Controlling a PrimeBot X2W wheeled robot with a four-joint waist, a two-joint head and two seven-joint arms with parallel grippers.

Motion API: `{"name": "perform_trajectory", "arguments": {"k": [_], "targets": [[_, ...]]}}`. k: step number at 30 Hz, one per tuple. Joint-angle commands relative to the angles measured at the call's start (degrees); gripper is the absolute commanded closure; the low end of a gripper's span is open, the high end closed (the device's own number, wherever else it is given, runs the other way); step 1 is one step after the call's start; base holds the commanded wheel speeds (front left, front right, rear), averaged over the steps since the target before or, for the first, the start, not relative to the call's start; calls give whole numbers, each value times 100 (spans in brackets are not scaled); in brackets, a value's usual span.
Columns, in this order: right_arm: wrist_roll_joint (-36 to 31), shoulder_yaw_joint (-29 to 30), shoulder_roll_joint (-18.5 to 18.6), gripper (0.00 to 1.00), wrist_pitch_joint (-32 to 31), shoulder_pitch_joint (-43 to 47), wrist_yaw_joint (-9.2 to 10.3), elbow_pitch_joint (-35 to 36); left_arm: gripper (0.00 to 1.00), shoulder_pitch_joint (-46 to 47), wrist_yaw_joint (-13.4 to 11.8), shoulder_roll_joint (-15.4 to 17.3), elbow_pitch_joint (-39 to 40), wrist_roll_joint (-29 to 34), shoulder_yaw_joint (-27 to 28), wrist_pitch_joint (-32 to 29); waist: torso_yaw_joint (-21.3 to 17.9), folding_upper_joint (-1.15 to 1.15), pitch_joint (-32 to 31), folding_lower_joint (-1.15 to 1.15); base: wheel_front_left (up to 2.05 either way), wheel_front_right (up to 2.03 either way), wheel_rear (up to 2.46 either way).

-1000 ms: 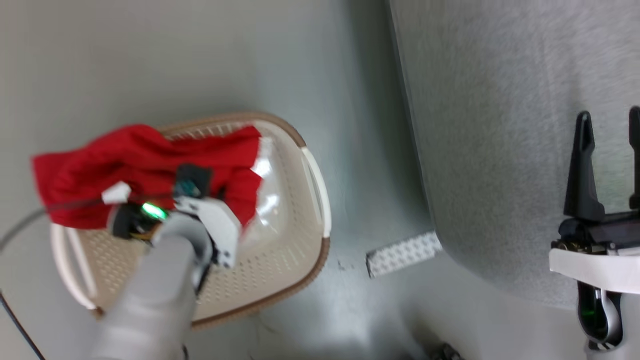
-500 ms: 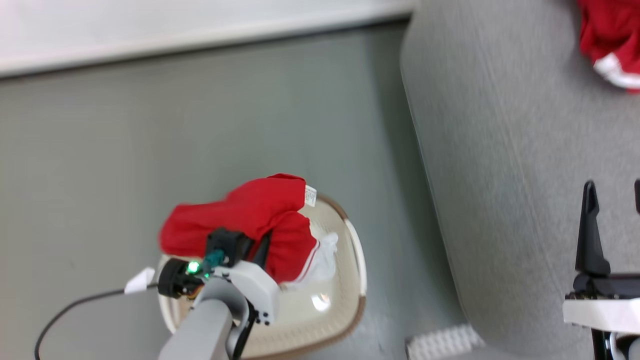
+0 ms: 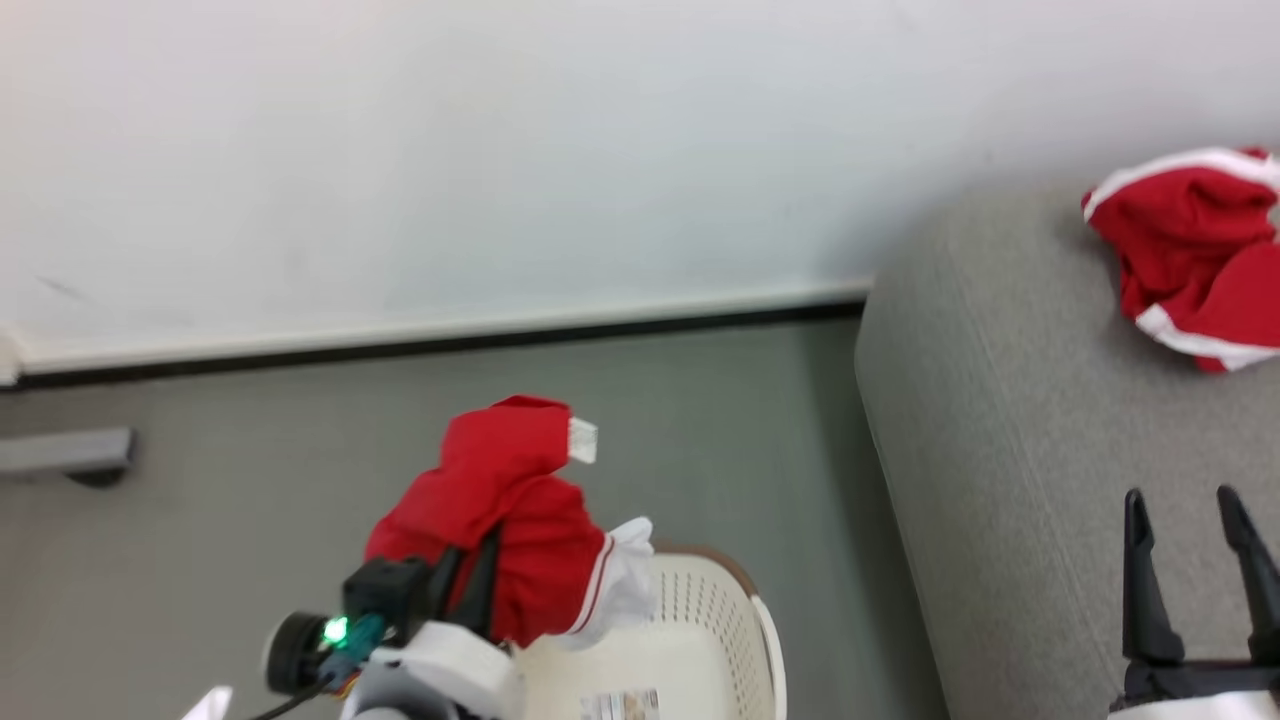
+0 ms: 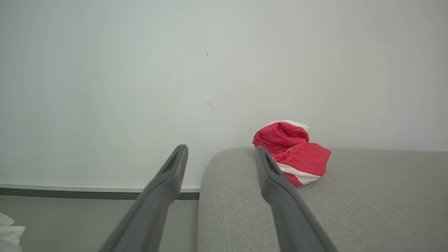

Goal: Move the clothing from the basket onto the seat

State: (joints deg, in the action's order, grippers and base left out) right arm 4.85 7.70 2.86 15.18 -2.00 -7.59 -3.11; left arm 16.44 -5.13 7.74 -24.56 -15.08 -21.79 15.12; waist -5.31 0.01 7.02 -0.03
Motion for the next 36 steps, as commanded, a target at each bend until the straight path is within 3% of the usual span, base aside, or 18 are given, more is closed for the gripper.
{"name": "perform_trajectory", "arguments": {"k": [1,13,22,36], "targets": [[-82,-21,5,0,-6,133,18,-21,100,-167,-42,105,144,-49,72,2,169,-1,-412,3,0,0,0],[-163,-82,4,0,-6,446,18,-172,100,-846,-294,652,932,-184,410,-87,210,-1,-948,3,0,0,0],[-76,-213,5,0,-6,468,18,-147,100,-1019,-416,785,1392,-193,422,-317,241,-1,-1023,3,0,0,0],[179,-1731,178,0,-6,10,18,-70,100,-737,-153,697,2261,-51,-115,-816,231,-1,-950,3,0,0,0]]}}
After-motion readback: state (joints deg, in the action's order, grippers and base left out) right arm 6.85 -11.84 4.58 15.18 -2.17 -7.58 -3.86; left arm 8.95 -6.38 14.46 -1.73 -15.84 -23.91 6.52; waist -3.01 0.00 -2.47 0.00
